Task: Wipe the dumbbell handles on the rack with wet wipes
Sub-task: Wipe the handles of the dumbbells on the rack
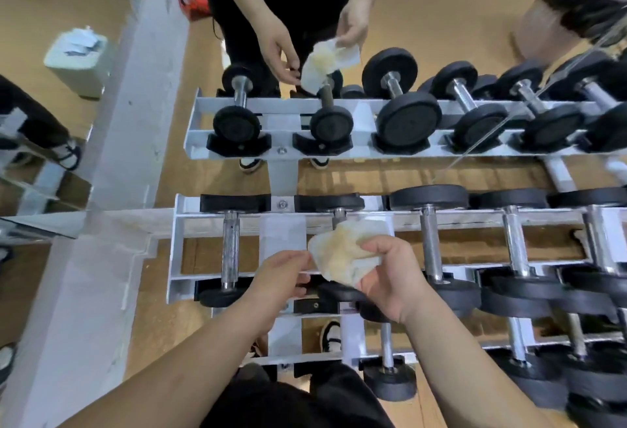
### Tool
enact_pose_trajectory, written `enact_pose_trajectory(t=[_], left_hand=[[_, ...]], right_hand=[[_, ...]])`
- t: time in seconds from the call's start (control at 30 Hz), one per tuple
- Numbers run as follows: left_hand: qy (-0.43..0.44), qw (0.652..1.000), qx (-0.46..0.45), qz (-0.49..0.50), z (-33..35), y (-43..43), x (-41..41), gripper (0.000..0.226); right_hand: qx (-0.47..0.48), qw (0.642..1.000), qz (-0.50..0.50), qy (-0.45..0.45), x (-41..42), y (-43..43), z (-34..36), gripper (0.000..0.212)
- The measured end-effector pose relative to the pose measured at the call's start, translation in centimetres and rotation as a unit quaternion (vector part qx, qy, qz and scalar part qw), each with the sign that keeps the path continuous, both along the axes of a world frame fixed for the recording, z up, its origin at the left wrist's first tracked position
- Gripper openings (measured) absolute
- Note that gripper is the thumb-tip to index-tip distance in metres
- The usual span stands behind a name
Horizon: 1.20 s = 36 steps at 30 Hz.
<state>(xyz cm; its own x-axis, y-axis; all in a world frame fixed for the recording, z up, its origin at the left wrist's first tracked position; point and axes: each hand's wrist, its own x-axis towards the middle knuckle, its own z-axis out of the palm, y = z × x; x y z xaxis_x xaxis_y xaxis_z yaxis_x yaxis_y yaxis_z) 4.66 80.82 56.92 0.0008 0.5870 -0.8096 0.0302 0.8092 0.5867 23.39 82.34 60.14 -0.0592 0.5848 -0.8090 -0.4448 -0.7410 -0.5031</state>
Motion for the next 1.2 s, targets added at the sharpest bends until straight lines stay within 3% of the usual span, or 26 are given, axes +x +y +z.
enact_pose_trajectory(t=[0.07, 0.13, 0.23, 0.4, 0.5, 0.63, 0.83, 0.9, 1.0, 1.07, 1.17, 1.2], left_hand=[[-0.090, 0.995, -0.010, 0.052, 0.3, 0.3, 0.3, 0.047], [-0.167, 0.981, -0.019, 0.096, 0.4, 0.4, 0.9, 0.044], [-0.180, 0.976, -0.007, 0.126, -0.1, -0.2, 2.5, 0.038], [-0.107, 0.980, 0.048, 0.161, -1.4, 0.2, 3.7, 0.030], [0.070, 0.986, 0.106, 0.112, -2.4, 1.2, 4.2, 0.018], [0.186, 0.964, 0.173, 0.079, -1.9, 2.5, 3.6, 0.038], [0.245, 0.897, 0.276, 0.243, 2.1, 2.4, 1.8, 0.025], [0.268, 0.887, 0.318, 0.202, 3.4, 2.3, 3.0, 0.029], [0.276, 0.894, 0.349, 0.047, 2.2, 1.7, 5.9, 0.043], [0.290, 0.900, 0.325, -0.004, -1.1, 1.6, 7.6, 0.039], [0.314, 0.911, 0.265, -0.041, -4.9, 1.7, 9.6, 0.016], [0.317, 0.913, 0.251, -0.051, -5.5, 1.8, 10.1, 0.025]], right_hand=[[0.006, 0.997, 0.005, 0.072, 0.6, 0.1, -0.4, 0.053], [-0.009, 0.993, 0.010, 0.114, 0.9, 0.4, -0.7, 0.046], [-0.032, 0.994, 0.068, 0.079, 1.8, 0.6, -2.1, 0.042], [-0.020, 0.990, 0.128, -0.054, 3.6, 1.7, -4.3, 0.028], [-0.002, 0.984, 0.145, -0.099, 4.1, 2.4, -5.2, 0.024], [0.032, 0.979, 0.176, -0.094, 3.5, 2.7, -4.8, 0.017], [0.029, 0.966, 0.248, -0.073, 1.2, 2.5, -5.9, 0.028], [0.028, 0.966, 0.244, -0.082, 0.8, 2.5, -6.1, 0.027], [0.020, 0.973, 0.207, -0.102, 1.2, 2.5, -6.5, 0.028], [0.013, 0.974, 0.195, -0.115, 2.1, 2.5, -6.8, 0.028], [0.012, 0.969, 0.219, -0.110, 3.1, 2.3, -7.1, 0.027], [0.015, 0.966, 0.231, -0.114, 3.3, 2.2, -7.3, 0.026]])
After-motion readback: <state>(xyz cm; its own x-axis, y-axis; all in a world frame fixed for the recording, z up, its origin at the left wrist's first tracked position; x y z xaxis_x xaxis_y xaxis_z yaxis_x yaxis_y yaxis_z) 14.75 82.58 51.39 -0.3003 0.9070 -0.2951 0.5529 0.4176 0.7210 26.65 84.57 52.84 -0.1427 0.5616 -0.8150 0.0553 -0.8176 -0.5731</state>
